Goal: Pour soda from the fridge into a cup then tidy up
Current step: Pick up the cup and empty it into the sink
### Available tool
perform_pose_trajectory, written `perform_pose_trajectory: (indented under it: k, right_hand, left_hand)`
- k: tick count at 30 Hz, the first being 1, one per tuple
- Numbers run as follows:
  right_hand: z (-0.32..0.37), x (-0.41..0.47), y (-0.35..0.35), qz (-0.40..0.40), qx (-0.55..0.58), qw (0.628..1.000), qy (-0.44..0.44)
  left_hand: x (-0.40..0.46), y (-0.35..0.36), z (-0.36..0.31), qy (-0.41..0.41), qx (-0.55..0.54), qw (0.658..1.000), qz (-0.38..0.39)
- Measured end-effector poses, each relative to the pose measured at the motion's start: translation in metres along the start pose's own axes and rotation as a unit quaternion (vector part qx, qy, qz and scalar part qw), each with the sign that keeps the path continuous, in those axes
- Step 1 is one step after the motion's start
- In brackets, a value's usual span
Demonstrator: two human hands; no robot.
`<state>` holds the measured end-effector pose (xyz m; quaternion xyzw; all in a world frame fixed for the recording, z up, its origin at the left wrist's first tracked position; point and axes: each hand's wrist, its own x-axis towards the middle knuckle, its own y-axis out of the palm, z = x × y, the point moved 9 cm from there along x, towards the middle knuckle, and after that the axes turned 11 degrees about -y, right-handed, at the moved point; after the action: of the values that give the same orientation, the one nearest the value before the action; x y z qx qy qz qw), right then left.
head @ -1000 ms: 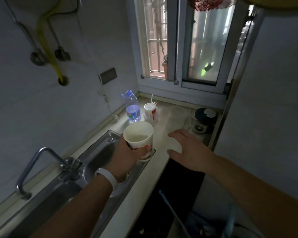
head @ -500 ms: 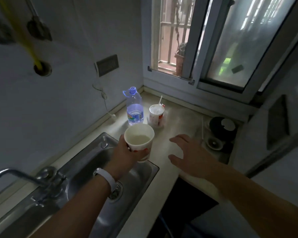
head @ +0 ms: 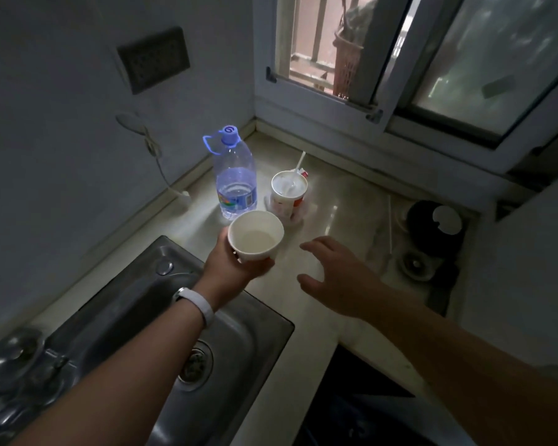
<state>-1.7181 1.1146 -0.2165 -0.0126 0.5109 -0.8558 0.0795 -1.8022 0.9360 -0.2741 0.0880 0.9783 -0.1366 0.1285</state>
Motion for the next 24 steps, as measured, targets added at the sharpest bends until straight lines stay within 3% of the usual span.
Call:
perform_pose_trajectory:
  k: [11,24]
  right_hand:
    - [-0.028,0.038,0.013,-0.007,-0.012,1.0,-0.025]
    - [-0.056,0.053,0.047,0.004,-0.004,1.0,0.011]
  left_hand:
    - [0.053,0.016,0.033,-0.032,0.036,0.999,-0.016]
    - [0.079,0.034,0.067,-0.044,0.027,0.998,-0.032]
